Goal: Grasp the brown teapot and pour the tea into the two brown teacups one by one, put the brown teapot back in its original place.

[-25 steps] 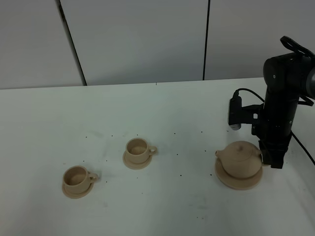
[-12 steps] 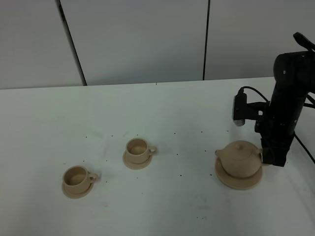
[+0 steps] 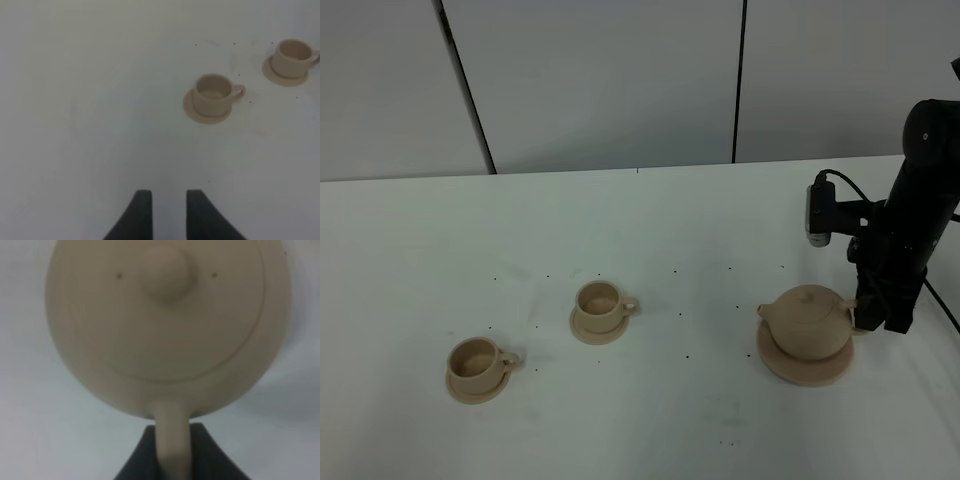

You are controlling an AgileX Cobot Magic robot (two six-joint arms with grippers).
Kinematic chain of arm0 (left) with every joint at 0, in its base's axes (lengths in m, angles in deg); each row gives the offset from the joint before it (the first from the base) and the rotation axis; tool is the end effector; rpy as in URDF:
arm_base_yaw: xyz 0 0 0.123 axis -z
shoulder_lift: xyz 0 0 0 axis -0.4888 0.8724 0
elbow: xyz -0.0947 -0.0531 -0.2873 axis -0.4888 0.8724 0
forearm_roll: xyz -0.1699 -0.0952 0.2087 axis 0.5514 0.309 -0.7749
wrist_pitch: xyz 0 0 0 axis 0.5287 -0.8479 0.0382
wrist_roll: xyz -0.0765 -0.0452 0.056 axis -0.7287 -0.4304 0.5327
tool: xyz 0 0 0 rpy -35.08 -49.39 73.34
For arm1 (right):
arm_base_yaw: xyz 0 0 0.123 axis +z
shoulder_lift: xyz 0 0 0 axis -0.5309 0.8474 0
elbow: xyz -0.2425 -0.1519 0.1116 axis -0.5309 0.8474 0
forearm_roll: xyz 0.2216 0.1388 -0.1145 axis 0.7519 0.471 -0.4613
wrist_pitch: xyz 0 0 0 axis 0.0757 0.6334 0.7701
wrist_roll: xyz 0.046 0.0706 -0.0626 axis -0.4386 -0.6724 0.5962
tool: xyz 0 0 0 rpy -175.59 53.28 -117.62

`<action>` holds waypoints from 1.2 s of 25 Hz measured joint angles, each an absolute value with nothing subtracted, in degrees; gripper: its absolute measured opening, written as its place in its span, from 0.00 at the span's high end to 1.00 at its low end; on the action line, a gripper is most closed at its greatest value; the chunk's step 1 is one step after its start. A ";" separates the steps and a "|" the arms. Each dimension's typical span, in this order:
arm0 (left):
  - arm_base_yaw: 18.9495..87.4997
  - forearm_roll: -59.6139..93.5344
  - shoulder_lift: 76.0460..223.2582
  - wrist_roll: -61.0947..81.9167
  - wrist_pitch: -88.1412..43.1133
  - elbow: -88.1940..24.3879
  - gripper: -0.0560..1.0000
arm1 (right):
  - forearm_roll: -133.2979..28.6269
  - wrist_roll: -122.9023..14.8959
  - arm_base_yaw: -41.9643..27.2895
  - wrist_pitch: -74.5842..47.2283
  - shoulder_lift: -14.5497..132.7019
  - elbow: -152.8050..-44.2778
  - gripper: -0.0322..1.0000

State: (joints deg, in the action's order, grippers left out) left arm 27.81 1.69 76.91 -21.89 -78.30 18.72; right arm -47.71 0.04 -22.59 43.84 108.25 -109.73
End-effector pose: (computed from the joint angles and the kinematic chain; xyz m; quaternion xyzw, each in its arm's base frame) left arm 0.0166 0.0032 0.2908 0.0018 0.8484 0.0303 0.5285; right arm 0.4463 0.0957 0.1493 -0.6470 0.7557 0.0953 0.0357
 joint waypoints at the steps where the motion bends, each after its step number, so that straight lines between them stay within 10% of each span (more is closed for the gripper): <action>1: 27.81 1.69 76.91 -21.89 -78.30 18.72 0.72 | -47.16 0.45 -22.83 43.84 108.25 -109.45 0.88; 18: 27.81 1.69 76.91 -21.89 -78.30 18.72 0.72 | -46.39 0.58 -23.64 44.26 109.37 -109.32 0.87; 30: 27.81 1.69 76.91 -21.89 -78.30 18.72 0.72 | -46.38 0.01 -23.64 44.64 109.37 -109.32 0.60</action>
State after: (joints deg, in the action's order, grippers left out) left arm 27.81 1.69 76.91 -21.89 -78.30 18.72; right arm -46.38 0.01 -23.64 44.64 109.37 -109.32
